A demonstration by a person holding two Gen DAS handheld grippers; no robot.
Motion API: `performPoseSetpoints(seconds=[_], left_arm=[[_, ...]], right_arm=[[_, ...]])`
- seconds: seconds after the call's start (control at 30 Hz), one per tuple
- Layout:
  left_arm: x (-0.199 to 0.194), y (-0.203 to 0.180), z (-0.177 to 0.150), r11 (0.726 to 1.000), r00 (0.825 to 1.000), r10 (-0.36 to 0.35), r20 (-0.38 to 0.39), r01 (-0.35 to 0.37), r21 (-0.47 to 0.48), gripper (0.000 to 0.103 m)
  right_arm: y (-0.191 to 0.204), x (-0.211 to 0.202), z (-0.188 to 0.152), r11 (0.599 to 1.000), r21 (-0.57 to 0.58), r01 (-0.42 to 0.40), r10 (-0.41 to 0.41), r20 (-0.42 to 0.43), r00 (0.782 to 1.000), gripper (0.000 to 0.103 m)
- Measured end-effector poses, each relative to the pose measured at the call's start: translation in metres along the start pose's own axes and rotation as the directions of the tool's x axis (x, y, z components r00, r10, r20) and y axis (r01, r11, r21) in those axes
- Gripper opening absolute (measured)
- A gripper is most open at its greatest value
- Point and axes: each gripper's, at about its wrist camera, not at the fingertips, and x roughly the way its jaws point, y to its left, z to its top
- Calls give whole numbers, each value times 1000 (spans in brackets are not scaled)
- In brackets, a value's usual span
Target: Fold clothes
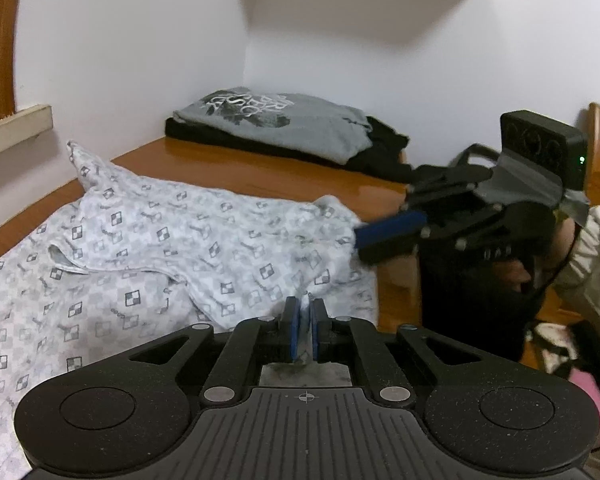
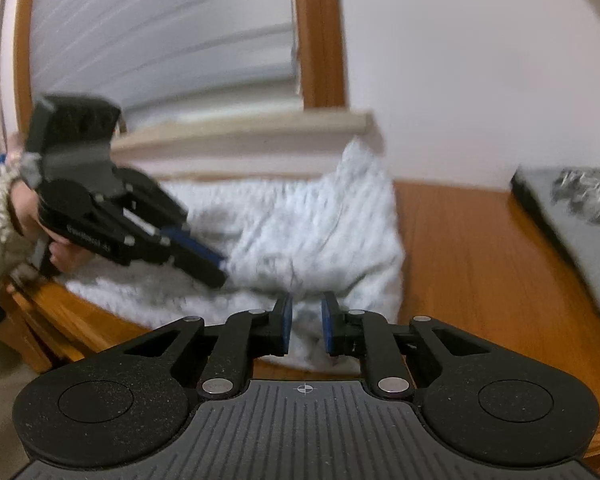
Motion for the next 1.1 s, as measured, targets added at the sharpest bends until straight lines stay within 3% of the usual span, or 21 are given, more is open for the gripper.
performPoseSetpoints(seconds=[0.1, 0.33, 0.47, 0.57, 0.7, 0.8, 0.9, 0.97, 1.1], left_arm=[[-6, 0, 14, 1000, 999, -4, 35, 4, -1, 5], [-3, -5, 39, 1000, 996, 0, 90, 0, -3, 5], [23, -7, 43, 999, 998, 39, 56, -40, 14, 5], [40, -8, 35, 1000, 1000, 18, 8, -18, 14, 5], [53, -9, 21, 999, 999, 23, -38, -22, 26, 5], [53, -4, 12, 1000, 999, 16, -30, -16, 1, 5], [51, -1, 6, 1000, 1000, 4, -25, -5, -24, 5], [51, -1, 6, 1000, 1000, 4, -25, -5, -30, 5], [50, -5, 6, 1000, 999, -6, -32, 5, -30, 5]], right_arm=[[-9, -11, 9, 998, 28, 48, -50, 55, 997, 17], [-11, 21, 11, 990, 73, 117, -122, 67, 990, 17], [-9, 27, -6, 987, 81, 138, -142, 37, 989, 17], [-8, 27, -27, 985, 93, 146, -152, 61, 986, 17], [-11, 24, -22, 981, 123, 149, -160, 83, 984, 17], [-13, 23, -8, 979, 138, 153, -169, 110, 979, 19], [-6, 36, -4, 983, 111, 145, -155, 84, 984, 19], [-4, 49, -9, 981, 90, 172, -174, 18, 985, 19], [-8, 41, -22, 979, 133, 153, -159, 31, 987, 16]])
